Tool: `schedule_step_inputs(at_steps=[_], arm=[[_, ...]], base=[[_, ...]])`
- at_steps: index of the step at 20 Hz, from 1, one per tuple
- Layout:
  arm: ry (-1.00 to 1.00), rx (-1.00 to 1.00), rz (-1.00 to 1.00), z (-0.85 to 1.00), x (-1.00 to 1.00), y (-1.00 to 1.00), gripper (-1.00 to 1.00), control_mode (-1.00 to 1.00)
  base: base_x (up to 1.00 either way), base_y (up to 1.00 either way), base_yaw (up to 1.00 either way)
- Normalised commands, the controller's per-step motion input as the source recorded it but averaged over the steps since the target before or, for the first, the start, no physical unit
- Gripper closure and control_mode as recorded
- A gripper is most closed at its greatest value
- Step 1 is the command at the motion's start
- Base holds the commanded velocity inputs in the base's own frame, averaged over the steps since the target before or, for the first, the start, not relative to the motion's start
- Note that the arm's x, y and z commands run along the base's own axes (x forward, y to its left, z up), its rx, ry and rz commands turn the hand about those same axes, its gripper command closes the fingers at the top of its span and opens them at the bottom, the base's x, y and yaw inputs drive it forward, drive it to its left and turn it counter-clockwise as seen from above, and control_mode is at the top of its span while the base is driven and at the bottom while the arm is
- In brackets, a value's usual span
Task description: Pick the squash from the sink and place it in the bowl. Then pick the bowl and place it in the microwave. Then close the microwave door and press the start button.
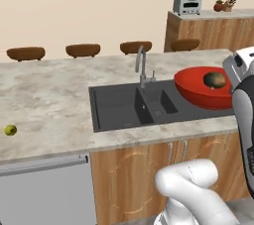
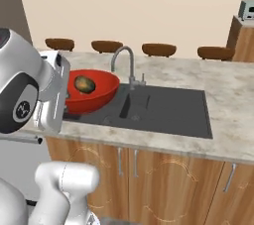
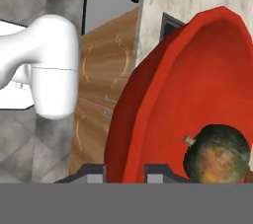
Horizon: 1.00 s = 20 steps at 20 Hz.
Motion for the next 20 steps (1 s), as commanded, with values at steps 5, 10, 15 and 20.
schedule_step_inputs(at_steps=[5, 10, 15, 20], arm=[[0.00, 0.00, 0.00, 0.00, 0.00, 0.00, 1.00, 1.00], [0.00, 0.00, 0.00, 0.00, 0.00, 0.00, 1.00, 1.00], [0.00, 0.00, 0.00, 0.00, 0.00, 0.00, 1.00, 1.00], [0.00, 0.00, 0.00, 0.00, 0.00, 0.00, 1.00, 1.00]], base=[[-0.02, 0.23, -0.28], [0.00, 0.04, -0.69], [-0.03, 0.00, -0.76], [-0.10, -0.02, -0.77]])
